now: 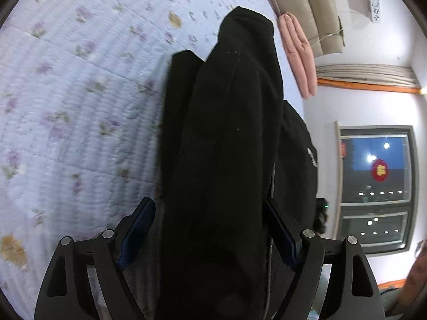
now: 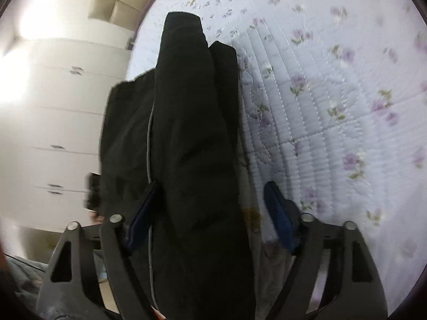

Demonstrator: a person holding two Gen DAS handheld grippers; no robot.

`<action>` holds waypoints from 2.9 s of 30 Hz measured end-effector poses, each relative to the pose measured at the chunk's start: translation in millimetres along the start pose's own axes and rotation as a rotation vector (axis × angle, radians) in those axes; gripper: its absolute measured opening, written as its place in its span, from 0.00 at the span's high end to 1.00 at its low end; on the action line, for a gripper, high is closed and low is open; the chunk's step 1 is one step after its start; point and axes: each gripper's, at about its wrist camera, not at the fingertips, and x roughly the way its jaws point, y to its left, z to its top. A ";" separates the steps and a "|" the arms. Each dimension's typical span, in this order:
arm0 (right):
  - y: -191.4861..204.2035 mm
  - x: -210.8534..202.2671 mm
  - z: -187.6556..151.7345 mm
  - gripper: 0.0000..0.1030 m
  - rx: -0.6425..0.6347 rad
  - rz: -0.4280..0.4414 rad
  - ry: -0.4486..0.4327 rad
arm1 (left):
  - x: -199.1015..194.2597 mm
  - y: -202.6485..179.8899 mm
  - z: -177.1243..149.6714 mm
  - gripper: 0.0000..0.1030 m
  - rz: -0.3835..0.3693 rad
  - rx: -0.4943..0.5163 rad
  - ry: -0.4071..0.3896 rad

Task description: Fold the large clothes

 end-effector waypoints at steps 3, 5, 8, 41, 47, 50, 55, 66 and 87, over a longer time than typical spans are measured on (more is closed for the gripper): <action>0.9 7.5 7.0 0.21 -0.012 0.052 -0.001 | 2.0 -1.0 -0.6 0.21 -0.025 -0.013 -0.012; 10.5 22.5 10.1 0.39 -0.048 0.094 0.031 | 4.8 -8.6 -3.1 0.39 -0.020 -0.004 -0.041; 22.7 26.9 10.6 0.60 -0.107 0.090 0.021 | -1.8 -26.3 -15.7 0.59 0.028 0.074 -0.106; 155.2 -96.9 -274.0 0.77 -0.297 0.030 -0.160 | -188.4 -102.0 -331.2 0.73 -0.122 0.302 -0.346; 70.6 -50.2 -269.4 0.77 -0.152 -0.086 -0.122 | -124.9 -7.5 -317.3 0.73 -0.024 0.061 -0.271; 10.4 -35.2 -259.0 0.75 -0.013 -0.095 -0.146 | -110.5 64.9 -307.1 0.68 -0.115 -0.135 -0.270; -33.1 -51.5 -261.7 0.67 0.118 -0.011 -0.192 | -116.5 95.4 -314.9 0.61 -0.218 -0.217 -0.281; 72.1 -124.6 -263.8 0.64 -0.216 -0.501 -0.345 | -196.0 -36.3 -322.4 0.58 0.407 0.192 -0.437; 144.0 85.7 -238.8 0.67 -0.346 -0.597 -0.103 | -72.9 -61.3 -306.7 0.52 0.585 0.264 -0.316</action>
